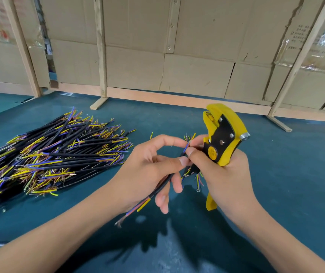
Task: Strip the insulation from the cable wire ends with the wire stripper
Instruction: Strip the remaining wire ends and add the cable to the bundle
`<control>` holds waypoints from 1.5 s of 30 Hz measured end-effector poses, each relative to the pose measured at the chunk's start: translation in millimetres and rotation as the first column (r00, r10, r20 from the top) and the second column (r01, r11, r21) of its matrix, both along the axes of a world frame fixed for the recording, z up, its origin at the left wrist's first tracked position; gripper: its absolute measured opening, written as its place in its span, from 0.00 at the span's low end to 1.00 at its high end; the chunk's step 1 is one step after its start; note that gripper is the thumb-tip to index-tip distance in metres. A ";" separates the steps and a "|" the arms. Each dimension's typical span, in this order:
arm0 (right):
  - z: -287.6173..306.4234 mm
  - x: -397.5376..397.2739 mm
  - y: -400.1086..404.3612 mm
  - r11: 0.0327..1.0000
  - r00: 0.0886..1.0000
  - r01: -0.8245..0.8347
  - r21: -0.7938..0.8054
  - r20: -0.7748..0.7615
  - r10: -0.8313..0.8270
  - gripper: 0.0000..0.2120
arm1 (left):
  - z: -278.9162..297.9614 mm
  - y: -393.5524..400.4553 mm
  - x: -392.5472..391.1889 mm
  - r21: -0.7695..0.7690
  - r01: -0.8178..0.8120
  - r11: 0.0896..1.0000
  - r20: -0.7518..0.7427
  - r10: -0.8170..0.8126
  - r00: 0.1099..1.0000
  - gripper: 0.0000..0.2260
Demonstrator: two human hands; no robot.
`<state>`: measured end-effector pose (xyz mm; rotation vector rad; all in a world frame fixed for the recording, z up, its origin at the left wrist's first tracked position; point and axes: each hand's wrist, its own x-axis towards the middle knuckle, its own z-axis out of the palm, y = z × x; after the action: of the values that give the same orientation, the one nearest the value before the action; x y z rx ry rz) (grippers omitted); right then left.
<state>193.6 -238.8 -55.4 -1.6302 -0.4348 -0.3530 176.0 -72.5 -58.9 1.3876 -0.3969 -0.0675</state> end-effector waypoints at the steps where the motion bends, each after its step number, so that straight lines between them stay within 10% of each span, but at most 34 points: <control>1: 0.4 0.9 -0.9 1.000 1.000 -0.020 0.016 -0.005 0.020 0.07 | -0.6 -1.5 0.5 0.002 -0.023 1.000 0.008 0.023 1.000 0.10; 24: 7.1 -7.6 7.0 0.892 0.783 -0.391 0.227 -0.428 0.452 0.12 | 9.1 9.4 9.9 -0.368 -0.410 0.835 -0.196 0.362 0.912 0.08; 45: 5.6 0.5 5.2 0.910 0.854 -0.312 0.272 -0.339 0.394 0.11 | 3.7 9.4 12.8 -0.297 -0.099 0.950 -0.045 0.090 0.995 0.15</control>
<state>194.1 -233.7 -49.7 -1.3359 -0.3725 0.2018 188.8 -63.1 -55.2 1.1027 -0.3002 0.0484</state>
